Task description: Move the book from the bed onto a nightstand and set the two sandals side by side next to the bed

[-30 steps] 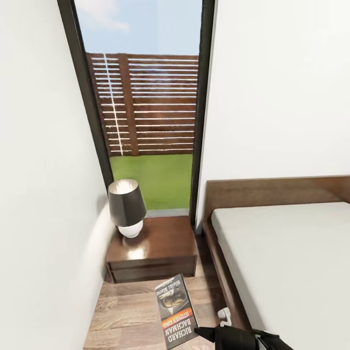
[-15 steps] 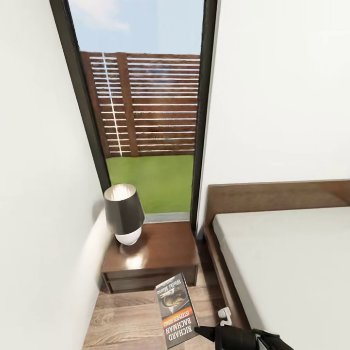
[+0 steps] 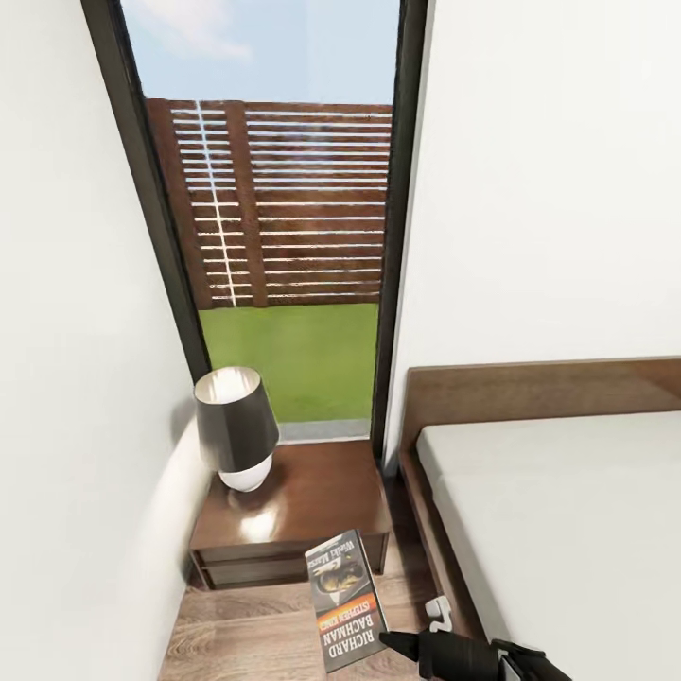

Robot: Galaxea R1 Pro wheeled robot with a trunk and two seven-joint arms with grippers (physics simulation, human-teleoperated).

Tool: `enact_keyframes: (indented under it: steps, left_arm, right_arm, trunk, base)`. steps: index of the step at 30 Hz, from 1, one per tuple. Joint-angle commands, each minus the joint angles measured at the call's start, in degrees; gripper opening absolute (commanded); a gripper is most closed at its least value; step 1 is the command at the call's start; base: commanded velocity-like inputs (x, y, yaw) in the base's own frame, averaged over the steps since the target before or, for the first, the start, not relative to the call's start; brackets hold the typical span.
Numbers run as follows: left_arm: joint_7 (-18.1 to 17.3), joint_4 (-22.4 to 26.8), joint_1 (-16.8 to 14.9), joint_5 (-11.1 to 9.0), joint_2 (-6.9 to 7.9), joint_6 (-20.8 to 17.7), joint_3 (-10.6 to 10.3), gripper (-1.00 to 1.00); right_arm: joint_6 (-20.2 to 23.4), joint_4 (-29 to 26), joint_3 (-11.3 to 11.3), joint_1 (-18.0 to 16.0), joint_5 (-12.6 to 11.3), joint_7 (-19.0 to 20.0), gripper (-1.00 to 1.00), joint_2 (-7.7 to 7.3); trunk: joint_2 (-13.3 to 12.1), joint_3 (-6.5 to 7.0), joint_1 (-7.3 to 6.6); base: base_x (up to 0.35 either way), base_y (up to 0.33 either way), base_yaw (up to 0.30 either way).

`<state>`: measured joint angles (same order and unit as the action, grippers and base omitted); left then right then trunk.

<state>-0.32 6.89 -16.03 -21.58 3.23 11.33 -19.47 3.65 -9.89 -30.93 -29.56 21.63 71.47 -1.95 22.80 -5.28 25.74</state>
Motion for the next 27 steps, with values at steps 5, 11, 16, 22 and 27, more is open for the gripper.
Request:
enact_keyframes:
  steps: [5, 11, 16, 22, 27]
  left_arm:
    - [0.0, 0.0, -0.1, -0.5, 0.02, 0.4, -0.5, 1.0]
    - [0.0, 0.0, -0.1, -0.5, 0.02, 0.7, -0.5, 1.0]
    - [0.0, 0.0, -0.1, -0.5, 0.02, 0.8, -0.5, 1.0]
    - [0.0, 0.0, -0.1, -0.5, 0.02, 0.8, -0.5, 1.0]
    - [0.0, 0.0, -0.1, -0.5, 0.02, 0.8, -0.5, 1.0]
  right_arm:
    - [0.4, 0.0, -0.5, -0.1, 0.4, 0.2, -1.0, 0.05]
    - [0.4, 0.0, -0.5, -0.1, 0.3, 0.2, -1.0, 0.08]
    - [0.4, 0.0, -0.6, -0.1, 0.3, 0.2, -1.0, 0.04]
    - [0.4, 0.0, -0.6, 0.0, 0.3, 0.3, -1.0, 0.02]
    - [0.4, -0.1, -0.6, -0.1, 0.3, 0.3, -1.0, 0.02]
  trunk:
    - [0.1, -0.12, 0.05]
    - [0.1, -0.12, 0.05]
    - [0.1, -0.12, 0.05]
    - [0.1, -0.12, 0.05]
    - [0.1, -0.19, 0.05]
  base:
    - [0.11, 0.0, 0.0]
    - [0.092, 0.0, 0.001]
    - [0.085, 0.0, 0.049]
    - [0.077, 0.0, 0.095]
    - [0.073, 0.0, 0.087]
